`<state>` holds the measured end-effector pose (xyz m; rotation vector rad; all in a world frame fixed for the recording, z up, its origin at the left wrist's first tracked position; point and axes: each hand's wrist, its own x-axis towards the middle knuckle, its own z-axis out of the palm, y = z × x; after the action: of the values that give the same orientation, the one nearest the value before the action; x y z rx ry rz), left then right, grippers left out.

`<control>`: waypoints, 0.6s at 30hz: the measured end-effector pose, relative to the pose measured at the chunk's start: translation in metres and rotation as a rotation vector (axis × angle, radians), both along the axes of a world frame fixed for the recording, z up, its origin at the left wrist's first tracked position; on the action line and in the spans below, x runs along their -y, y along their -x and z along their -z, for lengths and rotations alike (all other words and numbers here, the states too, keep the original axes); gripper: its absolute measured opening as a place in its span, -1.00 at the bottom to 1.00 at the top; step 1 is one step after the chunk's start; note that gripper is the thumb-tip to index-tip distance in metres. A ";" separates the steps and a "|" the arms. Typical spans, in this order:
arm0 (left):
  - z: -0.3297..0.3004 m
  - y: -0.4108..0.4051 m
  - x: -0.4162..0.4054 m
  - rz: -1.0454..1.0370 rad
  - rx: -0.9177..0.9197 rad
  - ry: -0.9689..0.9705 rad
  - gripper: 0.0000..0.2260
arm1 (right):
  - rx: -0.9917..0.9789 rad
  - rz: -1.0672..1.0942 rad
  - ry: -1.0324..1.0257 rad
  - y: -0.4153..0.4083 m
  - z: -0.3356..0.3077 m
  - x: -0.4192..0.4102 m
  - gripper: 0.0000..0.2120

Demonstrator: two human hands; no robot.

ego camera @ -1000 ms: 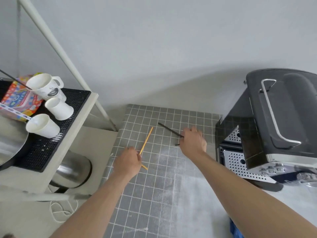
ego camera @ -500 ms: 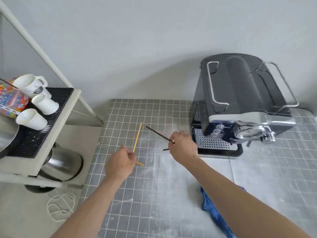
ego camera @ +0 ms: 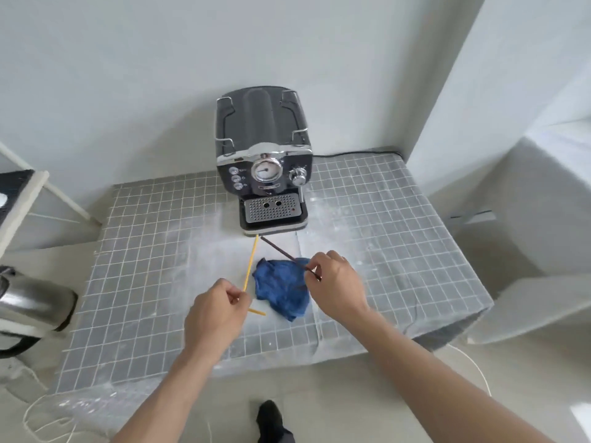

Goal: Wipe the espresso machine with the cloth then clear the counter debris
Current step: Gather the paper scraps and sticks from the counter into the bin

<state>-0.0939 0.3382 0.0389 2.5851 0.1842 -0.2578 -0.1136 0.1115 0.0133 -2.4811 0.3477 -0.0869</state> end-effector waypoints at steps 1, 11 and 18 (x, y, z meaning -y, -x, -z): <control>-0.001 0.018 0.020 0.029 0.016 0.042 -0.88 | 0.005 0.043 -0.008 0.023 -0.002 0.020 -0.88; 0.038 0.165 0.233 0.421 0.025 0.330 -0.83 | -0.069 0.493 -0.065 0.253 0.026 0.221 -0.92; 0.094 0.229 0.347 0.592 -0.160 0.277 -0.84 | -0.316 0.729 -0.146 0.381 0.083 0.304 -0.91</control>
<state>-0.3229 -0.0087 -0.0555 2.2810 -0.5338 -0.6521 -0.4945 -0.1921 -0.0692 -2.1023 1.3264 0.0337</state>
